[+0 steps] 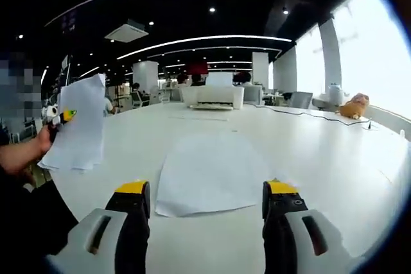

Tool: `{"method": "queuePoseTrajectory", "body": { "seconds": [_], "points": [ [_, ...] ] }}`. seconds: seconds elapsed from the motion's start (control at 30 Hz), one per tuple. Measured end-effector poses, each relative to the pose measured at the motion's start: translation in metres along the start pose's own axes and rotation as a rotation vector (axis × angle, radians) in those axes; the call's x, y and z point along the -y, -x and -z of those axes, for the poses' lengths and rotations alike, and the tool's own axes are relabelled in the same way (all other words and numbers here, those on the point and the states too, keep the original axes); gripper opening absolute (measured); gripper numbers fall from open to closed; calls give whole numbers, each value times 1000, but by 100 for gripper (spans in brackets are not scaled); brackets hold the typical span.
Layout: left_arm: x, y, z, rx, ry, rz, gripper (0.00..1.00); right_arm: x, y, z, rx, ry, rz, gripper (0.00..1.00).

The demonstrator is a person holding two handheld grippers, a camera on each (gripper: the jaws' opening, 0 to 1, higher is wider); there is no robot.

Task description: Organize the stack of printing papers by aligning and flattening the scattered papers on the table

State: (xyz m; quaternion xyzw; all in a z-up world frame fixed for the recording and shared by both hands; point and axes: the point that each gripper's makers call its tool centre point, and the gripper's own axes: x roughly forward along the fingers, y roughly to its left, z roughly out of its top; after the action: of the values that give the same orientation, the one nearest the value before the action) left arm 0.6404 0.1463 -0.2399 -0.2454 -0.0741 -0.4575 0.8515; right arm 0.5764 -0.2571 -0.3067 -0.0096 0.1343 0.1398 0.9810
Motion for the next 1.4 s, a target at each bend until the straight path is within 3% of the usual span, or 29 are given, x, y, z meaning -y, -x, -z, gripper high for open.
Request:
{"method": "queuePoseTrajectory", "body": {
  "seconds": [0.2, 0.4, 0.8, 1.23, 1.4],
  "points": [
    [2, 0, 1, -2, -6, -1, 6, 1, -4, 1, 2, -16, -6, 66],
    [1, 0, 1, -6, -6, -3, 6, 16, -5, -1, 11, -41, 29, 66],
    [3, 0, 1, -8, -6, 4, 6, 20, -15, 4, -46, -11, 24, 68],
    [3, -1, 3, -15, -2, 7, 6, 51, -24, 14, -77, -1, 74, 66],
    [2, -1, 4, -21, -8, 6, 6, 69, -31, 9, -59, -5, 87, 67]
  ]
}}
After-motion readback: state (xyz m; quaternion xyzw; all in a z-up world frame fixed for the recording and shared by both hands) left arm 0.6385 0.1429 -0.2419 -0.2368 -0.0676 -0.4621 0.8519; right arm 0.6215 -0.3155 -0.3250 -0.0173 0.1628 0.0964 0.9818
